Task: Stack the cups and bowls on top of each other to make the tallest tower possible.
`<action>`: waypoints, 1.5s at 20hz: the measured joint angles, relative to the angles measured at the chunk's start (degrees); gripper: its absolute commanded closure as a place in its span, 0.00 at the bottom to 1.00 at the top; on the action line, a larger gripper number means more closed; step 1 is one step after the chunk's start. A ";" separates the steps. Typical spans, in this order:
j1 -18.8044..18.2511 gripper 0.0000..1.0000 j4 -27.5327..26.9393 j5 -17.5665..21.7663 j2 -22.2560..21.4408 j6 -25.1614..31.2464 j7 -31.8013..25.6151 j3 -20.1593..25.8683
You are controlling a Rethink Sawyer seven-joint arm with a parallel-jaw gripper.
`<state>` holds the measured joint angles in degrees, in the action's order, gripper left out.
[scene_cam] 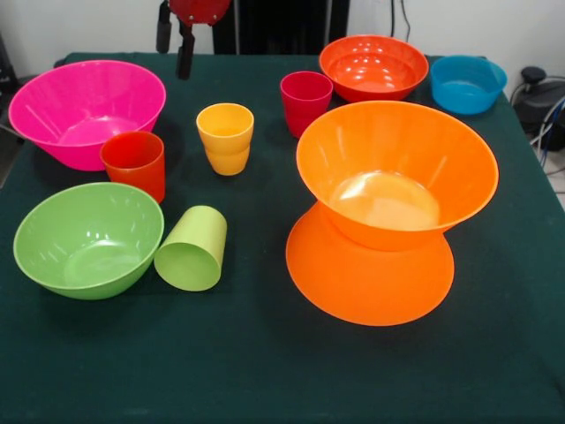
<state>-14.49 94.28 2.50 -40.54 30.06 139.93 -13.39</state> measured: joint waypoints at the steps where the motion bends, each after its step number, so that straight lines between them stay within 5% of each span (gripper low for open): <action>1: 0.02 0.00 0.07 -0.37 0.00 -0.30 0.00 -0.22; 13: 3.59 0.00 1.61 -8.40 1.63 -3.48 0.93 -3.27; 30: 3.22 0.00 8.56 -19.64 2.31 -3.50 1.06 -2.48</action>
<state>-11.27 102.85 -17.14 -38.22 26.55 140.99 -15.87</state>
